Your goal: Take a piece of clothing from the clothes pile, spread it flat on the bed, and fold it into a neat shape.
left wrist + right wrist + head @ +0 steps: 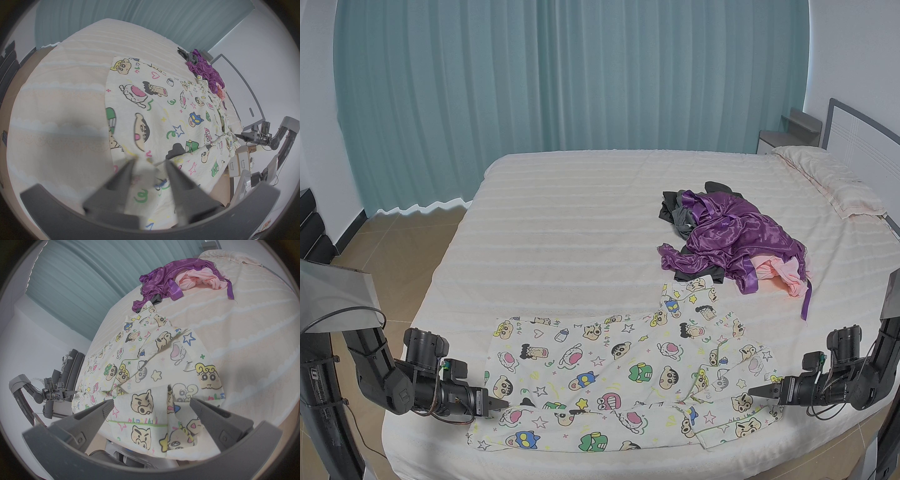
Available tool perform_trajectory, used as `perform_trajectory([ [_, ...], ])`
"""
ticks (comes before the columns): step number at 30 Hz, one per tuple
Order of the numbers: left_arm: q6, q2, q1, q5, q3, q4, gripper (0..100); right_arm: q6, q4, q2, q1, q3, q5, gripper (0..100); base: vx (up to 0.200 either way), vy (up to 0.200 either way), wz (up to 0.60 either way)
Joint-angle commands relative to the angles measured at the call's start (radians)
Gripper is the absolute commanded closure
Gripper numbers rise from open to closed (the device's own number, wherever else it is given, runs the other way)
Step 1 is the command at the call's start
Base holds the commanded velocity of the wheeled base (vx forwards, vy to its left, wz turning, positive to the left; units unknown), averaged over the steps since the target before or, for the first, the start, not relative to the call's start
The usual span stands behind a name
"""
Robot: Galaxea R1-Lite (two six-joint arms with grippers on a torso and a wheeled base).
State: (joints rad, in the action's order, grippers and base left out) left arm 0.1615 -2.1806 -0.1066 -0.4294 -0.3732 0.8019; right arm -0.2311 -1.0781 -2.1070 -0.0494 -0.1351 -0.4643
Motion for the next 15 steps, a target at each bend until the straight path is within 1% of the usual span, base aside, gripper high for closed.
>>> perform_trajectory([
  [1, 0.003, -0.010, 0.005, 0.000, -0.001, 0.000, 100, 0.001, -0.043, -0.084, -0.001, -0.004, -0.004, 0, 0.000, 0.000, 0.00],
  [4, 0.001, -0.008, 0.008, 0.001, -0.001, -0.001, 100, -0.001, -0.077, -0.122, -0.003, -0.023, -0.037, 0, 0.000, 0.000, 0.00],
  [9, 0.003, -0.010, 0.008, 0.003, -0.001, -0.001, 100, 0.001, -0.080, -0.139, -0.003, -0.069, -0.109, 0, 0.000, 0.000, 0.00],
  [15, 0.003, -0.010, 0.008, 0.003, -0.003, -0.001, 100, 0.003, -0.072, -0.185, -0.001, -0.115, -0.114, 0, 0.000, 0.000, 0.00],
])
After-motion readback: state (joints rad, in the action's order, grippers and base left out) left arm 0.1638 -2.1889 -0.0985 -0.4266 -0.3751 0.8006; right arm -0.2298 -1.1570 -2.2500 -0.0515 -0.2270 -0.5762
